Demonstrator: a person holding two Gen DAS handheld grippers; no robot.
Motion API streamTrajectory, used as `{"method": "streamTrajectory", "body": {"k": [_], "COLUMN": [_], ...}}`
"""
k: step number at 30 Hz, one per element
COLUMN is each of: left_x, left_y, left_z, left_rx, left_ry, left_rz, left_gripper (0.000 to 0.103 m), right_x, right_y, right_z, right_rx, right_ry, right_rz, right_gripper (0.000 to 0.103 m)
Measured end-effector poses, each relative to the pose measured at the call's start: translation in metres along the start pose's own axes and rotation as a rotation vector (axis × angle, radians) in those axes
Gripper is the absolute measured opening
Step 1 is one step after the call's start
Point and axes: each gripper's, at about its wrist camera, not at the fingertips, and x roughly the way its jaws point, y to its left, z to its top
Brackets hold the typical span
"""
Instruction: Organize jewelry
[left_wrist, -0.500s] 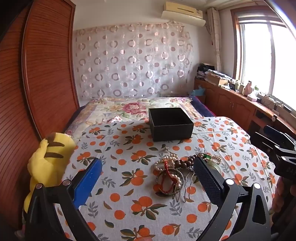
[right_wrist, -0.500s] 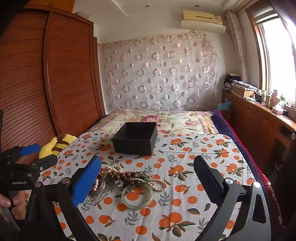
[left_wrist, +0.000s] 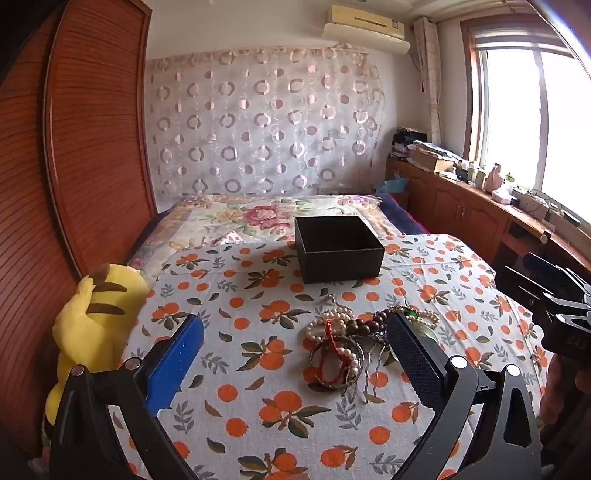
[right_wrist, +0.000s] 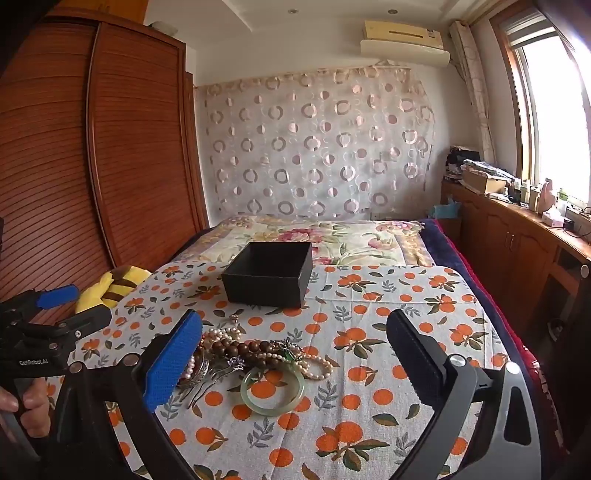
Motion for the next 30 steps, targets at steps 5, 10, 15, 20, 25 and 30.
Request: {"method": "streamTrajectory", "body": {"k": [5, 10, 15, 20, 25, 30], "left_x": [-0.0004, 0.0, -0.0028, -0.003, -0.0032, -0.0034], "left_y": [0.0, -0.0009, -0.0027, -0.0035, -0.0028, -0.0023], "left_z": [0.0001, 0.0006, 0.002, 0.0023, 0.0017, 0.0015], "left_rx": [-0.001, -0.002, -0.002, -0.003, -0.005, -0.006], "left_ry": [-0.004, -0.005, -0.007, -0.007, -0.01, -0.012], "left_rz": [0.001, 0.0, -0.002, -0.001, -0.002, -0.003], "left_gripper": [0.096, 0.096, 0.096, 0.096, 0.096, 0.096], "right_x": [-0.0004, -0.0013, -0.0022, -0.0027, -0.0033, -0.0033], "right_y": [0.0002, 0.0007, 0.0013, 0.0018, 0.0022, 0.0026], "right_z": [0.0001, 0.0003, 0.0005, 0.0009, 0.0011, 0.0012], "right_rx": [-0.001, -0.001, -0.001, -0.002, -0.002, -0.002], "right_ry": [0.0, -0.001, -0.002, -0.002, -0.004, -0.003], "right_rz": [-0.001, 0.0, -0.001, -0.001, -0.001, -0.001], "right_gripper": [0.101, 0.101, 0.101, 0.101, 0.101, 0.101]}}
